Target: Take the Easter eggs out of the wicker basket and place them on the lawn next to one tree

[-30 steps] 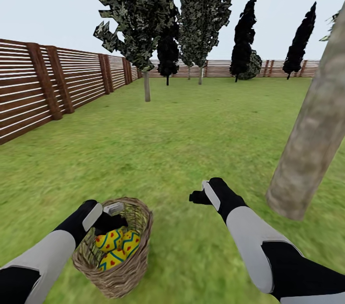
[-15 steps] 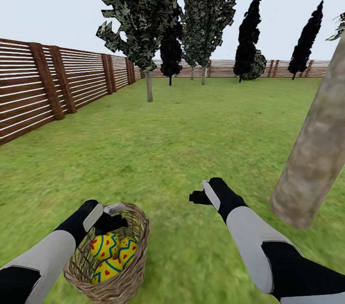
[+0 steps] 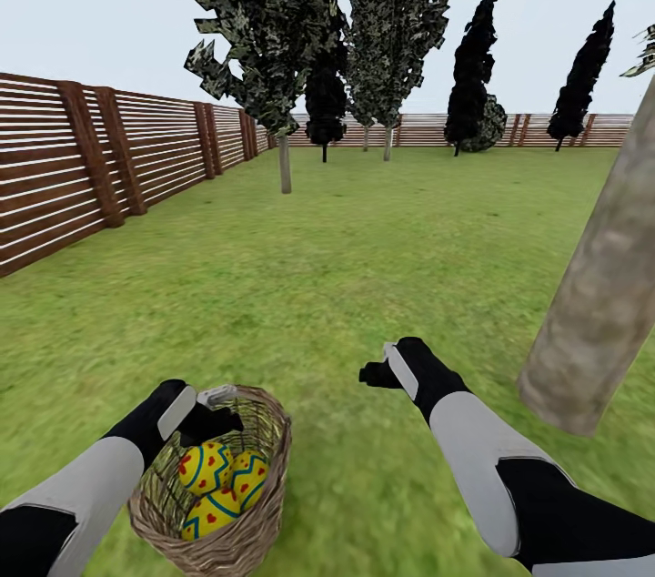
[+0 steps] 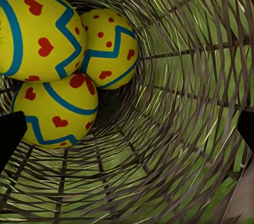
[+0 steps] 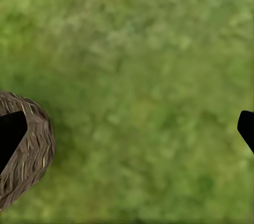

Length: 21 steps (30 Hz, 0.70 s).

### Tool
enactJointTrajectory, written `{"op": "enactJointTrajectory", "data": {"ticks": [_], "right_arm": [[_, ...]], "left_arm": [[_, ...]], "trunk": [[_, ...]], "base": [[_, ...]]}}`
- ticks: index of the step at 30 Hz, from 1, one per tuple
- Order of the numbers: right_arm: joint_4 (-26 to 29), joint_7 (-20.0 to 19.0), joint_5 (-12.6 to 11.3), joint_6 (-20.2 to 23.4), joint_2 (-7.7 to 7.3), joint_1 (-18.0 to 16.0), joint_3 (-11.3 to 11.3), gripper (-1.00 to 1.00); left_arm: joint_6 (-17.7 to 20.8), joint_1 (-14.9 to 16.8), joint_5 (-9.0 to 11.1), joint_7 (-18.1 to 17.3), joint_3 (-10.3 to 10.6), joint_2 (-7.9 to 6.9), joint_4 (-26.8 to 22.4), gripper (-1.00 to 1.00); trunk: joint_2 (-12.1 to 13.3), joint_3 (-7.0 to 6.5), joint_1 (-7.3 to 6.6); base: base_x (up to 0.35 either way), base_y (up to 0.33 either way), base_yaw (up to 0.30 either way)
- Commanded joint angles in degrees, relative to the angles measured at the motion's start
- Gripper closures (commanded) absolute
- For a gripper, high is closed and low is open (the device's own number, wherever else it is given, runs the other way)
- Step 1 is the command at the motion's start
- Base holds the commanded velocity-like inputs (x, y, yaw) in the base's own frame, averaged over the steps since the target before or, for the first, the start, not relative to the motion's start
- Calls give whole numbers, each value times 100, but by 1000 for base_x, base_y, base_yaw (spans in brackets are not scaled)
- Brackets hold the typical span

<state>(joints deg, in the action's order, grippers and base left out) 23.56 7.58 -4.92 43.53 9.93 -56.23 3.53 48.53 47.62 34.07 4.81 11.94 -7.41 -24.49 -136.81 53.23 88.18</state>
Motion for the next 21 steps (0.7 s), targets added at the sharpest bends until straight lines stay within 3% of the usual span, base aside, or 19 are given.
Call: {"op": "enactJointTrajectory", "data": {"ticks": [1, 21], "right_arm": [[8, 50, -53, 16, 6, -2, 34, -100], [8, 50, -53, 16, 6, -2, 34, -100]], "left_arm": [[17, 2, 62, 50, 39, -6, -12, -100], [-58, 2, 88, 118, 27, 18, 2, -100]], "trunk": [[-3, 6, -1], [-3, 6, -1]], "base": [[0, 10, 0], [25, 45, 0]]}}
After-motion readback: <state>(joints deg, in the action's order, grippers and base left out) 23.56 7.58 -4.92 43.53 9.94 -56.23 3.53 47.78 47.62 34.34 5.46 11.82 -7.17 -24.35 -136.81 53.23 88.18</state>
